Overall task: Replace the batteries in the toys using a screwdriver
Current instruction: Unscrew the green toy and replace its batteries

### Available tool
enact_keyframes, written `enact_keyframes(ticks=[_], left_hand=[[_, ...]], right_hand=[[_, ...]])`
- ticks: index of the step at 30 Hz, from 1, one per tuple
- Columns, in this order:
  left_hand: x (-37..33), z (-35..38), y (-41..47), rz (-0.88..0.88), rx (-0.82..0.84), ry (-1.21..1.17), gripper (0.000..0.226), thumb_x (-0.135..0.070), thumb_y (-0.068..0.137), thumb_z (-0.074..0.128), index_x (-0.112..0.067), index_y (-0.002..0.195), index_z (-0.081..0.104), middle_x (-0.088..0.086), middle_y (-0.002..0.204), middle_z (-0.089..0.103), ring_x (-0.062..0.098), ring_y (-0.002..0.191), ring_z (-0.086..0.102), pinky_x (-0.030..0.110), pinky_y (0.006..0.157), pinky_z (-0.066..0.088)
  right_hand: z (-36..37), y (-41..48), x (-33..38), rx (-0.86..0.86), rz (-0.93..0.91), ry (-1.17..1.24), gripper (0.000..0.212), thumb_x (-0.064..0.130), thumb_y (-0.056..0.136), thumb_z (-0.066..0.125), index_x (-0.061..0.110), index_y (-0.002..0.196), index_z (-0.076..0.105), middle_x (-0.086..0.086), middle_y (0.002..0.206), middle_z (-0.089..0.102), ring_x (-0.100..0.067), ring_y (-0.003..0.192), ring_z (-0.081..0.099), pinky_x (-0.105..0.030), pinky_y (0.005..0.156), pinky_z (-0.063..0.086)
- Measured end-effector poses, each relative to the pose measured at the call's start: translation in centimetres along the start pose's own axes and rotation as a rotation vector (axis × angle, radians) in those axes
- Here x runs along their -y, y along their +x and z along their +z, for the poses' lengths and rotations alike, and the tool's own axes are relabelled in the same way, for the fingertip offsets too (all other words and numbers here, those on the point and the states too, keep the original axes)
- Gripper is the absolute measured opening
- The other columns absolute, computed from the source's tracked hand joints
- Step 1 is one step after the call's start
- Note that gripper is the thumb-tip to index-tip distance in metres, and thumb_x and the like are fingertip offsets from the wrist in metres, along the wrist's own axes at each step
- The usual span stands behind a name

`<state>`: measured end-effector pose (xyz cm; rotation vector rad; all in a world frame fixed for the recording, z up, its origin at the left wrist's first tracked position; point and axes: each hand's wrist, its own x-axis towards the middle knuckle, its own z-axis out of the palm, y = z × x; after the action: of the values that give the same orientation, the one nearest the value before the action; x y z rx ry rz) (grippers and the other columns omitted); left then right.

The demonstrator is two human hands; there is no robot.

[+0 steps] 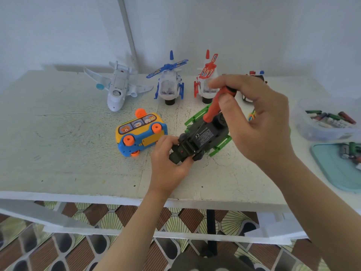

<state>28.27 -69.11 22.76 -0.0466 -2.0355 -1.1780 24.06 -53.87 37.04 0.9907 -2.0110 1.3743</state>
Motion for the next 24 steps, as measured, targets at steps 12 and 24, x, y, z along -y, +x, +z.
enact_keyframes(ticks=[12,24], left_hand=[[-0.08,0.04,-0.04,0.010,0.000,-0.010,0.035,-0.027,0.068,0.081,-0.022,0.085,0.051,-0.009,0.082,0.050,0.001,0.075,0.047,0.011,0.063,0.034],[-0.01,0.10,-0.15,-0.002,0.005,0.009,0.044,-0.011,0.063,0.087,-0.023,0.086,0.051,-0.014,0.084,0.049,-0.002,0.077,0.047,0.010,0.065,0.035]], right_hand=[[-0.47,0.38,0.52,0.062,0.023,0.093,0.015,0.012,0.092,0.056,0.012,0.104,0.065,-0.003,0.086,0.072,-0.010,0.083,0.067,-0.031,0.088,0.050],[-0.08,0.31,0.81,0.042,0.015,0.137,0.018,0.017,0.092,0.061,0.020,0.109,0.065,-0.001,0.077,0.071,-0.012,0.083,0.066,-0.023,0.098,0.039]])
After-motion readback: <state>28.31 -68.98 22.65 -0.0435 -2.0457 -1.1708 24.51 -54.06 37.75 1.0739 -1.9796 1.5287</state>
